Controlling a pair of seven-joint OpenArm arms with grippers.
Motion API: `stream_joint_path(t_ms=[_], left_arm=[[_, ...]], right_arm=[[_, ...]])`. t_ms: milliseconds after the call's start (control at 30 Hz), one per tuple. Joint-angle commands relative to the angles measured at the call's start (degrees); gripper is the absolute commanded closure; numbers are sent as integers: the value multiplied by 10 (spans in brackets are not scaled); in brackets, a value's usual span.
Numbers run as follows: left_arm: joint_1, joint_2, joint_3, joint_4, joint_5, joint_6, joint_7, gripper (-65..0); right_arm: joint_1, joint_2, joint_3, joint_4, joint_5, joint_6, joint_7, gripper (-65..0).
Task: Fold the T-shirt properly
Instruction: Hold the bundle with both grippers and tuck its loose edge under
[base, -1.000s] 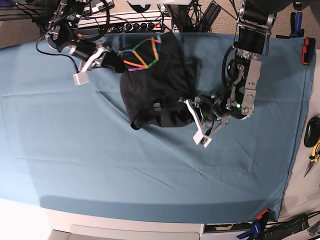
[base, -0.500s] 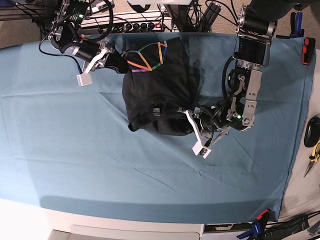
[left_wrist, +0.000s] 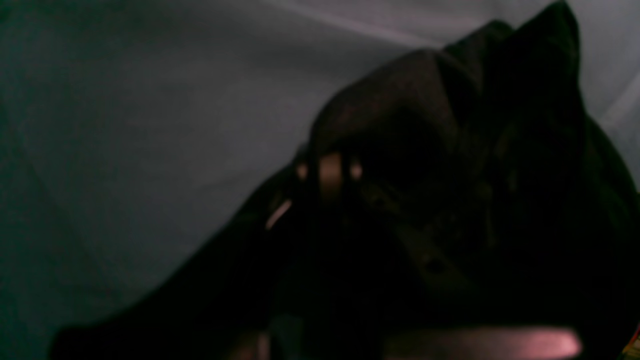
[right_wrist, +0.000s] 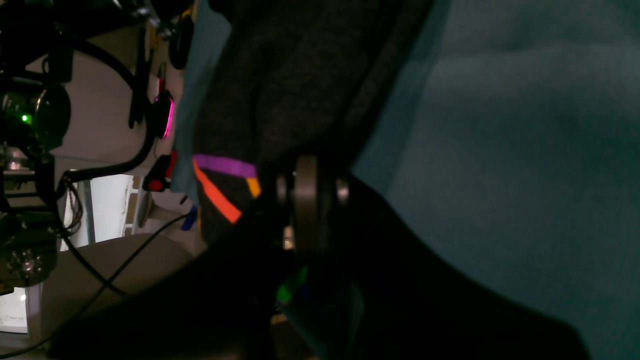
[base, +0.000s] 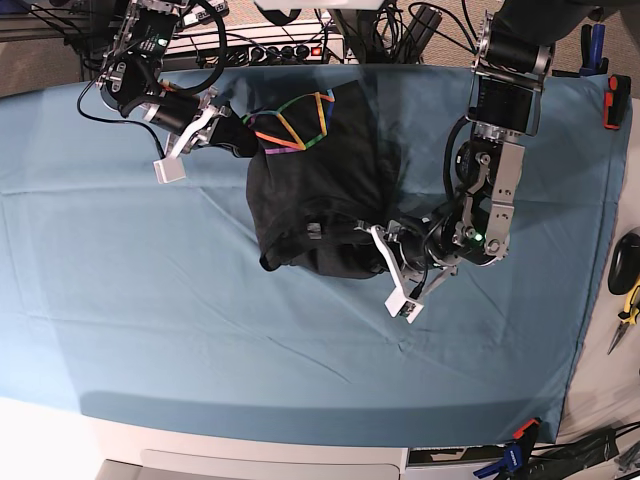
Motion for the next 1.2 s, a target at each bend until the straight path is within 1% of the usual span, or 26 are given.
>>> stream_joint_path(t_ms=[0,200,333,500,600,700,800,1067,1100,1167], left_arm=[[-19,0,-2,9,-6,-2,-18,0],[-21,0,-2,6,-7,-2,-19,0],[-23,8,-1,6,-11,-2,-19,0],[-22,14,17,5,-8,-2,-18,0],[-22,14,28,5,-1,-2,-18,0],[-22,14,28,5,0,-2,-17,0],[-22,14,28,5,16,-2,-17,0],[-22,14,28,5,45,-2,-17,0],[-22,14,28,5,45,-2,-17,-13],[-22,14,28,5,45,-2,-17,-71]], right_arm=[[0,3,0,10,18,1,0,0],[-16,2,0,10,18,1,-2,0],[-21,-13,-2,10,19,1,-1,0],[-21,-15,-30,10,18,1,1,0],[-21,-15,-34,10,16,1,2,0],[-21,-13,-32,10,-15,1,18,0],[-21,-12,-32,10,-44,1,35,0],[-21,-12,-32,10,-93,1,58,0],[-21,-12,-32,10,-102,1,64,0],[-21,-12,-32,10,-120,1,76,0]])
